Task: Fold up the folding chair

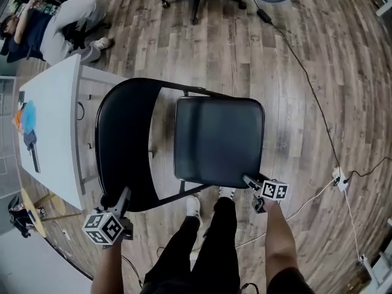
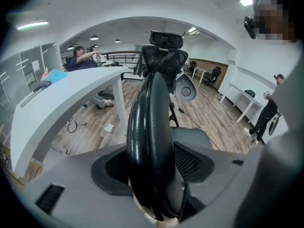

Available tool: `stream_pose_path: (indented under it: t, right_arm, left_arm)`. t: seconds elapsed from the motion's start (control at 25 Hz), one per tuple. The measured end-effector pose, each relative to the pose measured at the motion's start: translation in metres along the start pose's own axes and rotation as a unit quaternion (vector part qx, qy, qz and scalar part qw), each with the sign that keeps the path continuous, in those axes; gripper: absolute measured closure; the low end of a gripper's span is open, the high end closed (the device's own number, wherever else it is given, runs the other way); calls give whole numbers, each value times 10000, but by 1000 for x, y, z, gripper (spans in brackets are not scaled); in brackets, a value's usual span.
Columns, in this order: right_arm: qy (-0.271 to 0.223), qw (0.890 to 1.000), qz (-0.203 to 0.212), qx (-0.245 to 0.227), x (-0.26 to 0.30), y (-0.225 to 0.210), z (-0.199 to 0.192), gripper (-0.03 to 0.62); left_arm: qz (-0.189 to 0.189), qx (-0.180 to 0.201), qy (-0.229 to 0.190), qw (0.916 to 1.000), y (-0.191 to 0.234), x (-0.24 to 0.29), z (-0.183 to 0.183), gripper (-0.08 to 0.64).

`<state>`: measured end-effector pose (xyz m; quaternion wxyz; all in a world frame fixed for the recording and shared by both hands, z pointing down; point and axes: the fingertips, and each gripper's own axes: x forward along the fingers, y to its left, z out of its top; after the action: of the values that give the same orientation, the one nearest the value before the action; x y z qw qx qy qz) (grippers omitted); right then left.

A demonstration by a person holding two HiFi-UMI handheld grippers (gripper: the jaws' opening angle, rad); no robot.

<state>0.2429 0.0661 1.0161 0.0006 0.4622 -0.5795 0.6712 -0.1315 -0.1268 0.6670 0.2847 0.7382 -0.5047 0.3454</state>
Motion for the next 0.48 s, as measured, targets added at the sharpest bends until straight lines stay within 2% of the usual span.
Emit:
stream_pose_path:
  t: [0.08, 0.2, 0.32, 0.48]
  right_arm:
    - [109, 9998, 141, -33, 9, -1, 1, 219]
    - [298, 9990, 313, -77, 16, 0, 0, 216]
    - [351, 9989, 315, -28, 17, 0, -3, 216]
    - [296, 9988, 375, -77, 8, 9, 3, 219]
  left_arm:
    - [-125, -8, -9, 9999, -2, 5, -1, 298]
    - [-239, -116, -31, 9996, -7, 11, -3, 354]
    - [-349, -264, -59, 9990, -8, 11, -4, 379]
    - [-688, -411, -107, 9967, -24, 3, 5, 428]
